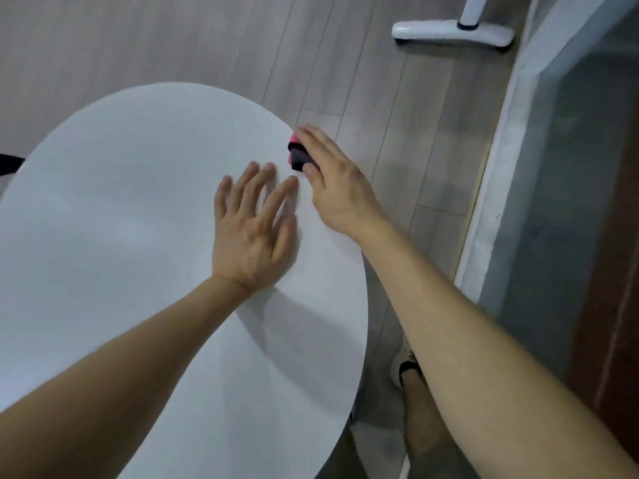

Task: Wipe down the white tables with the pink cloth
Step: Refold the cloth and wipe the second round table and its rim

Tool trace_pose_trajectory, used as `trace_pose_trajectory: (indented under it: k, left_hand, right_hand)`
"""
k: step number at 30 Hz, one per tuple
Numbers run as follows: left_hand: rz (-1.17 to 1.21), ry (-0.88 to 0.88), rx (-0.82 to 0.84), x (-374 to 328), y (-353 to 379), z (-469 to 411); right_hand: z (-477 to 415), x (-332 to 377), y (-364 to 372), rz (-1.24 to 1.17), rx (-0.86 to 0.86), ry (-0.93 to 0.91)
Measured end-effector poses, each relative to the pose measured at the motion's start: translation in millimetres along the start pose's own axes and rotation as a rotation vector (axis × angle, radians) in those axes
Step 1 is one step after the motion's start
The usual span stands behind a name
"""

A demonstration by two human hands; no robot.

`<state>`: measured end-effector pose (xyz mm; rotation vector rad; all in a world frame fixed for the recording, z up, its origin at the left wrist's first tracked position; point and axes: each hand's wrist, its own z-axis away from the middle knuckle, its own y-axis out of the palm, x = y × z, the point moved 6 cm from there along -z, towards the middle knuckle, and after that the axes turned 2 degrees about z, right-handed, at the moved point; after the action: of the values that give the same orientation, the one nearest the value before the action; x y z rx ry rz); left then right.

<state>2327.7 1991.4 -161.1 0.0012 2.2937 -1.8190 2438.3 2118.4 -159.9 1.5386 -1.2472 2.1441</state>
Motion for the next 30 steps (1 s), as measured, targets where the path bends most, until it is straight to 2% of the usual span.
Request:
trace_pose_trajectory:
  k: [3,6,9,13,15,23,25,30]
  left_hand:
    - [0.011,0.012,0.001,1.7,1.8,2.0]
    - [0.026,0.02,-0.012,3.5,4.7,1.9]
    - [0.03,0.022,-0.018,4.2,5.8,2.3]
    - [0.039,0.019,0.002,5.0,7.6,3.7]
    - [0.041,0.013,0.008,6.3,9.5,5.0]
    - [0.077,0.007,-0.015,4.8,11.0,3.8]
    - [0.091,-0.013,-0.001,5.1,11.8,5.4]
    - [0.094,-0.016,0.044,1.5,11.0,4.1]
  right_hand:
    - [74.6,-15.9,-5.6,-0.088,-0.058,0.041]
    - [113.9,-26.6,-6.8,-0.166,-0.023,0.109]
    - [57.0,-21.4,-12.2,-0.223,0.021,0.145]
    - [-66.1,6.9,-2.3,-0.164,0.151,0.023]
    - [-85.8,13.9,3.7,-0.149,0.184,0.002]
    - [36.8,-14.4,-17.8,-0.212,0.072,0.111]
    - [5.7,-5.4,-13.8,-0.178,0.105,0.1]
    - [-145.2,39.2,22.2,-0.063,0.3,-0.026]
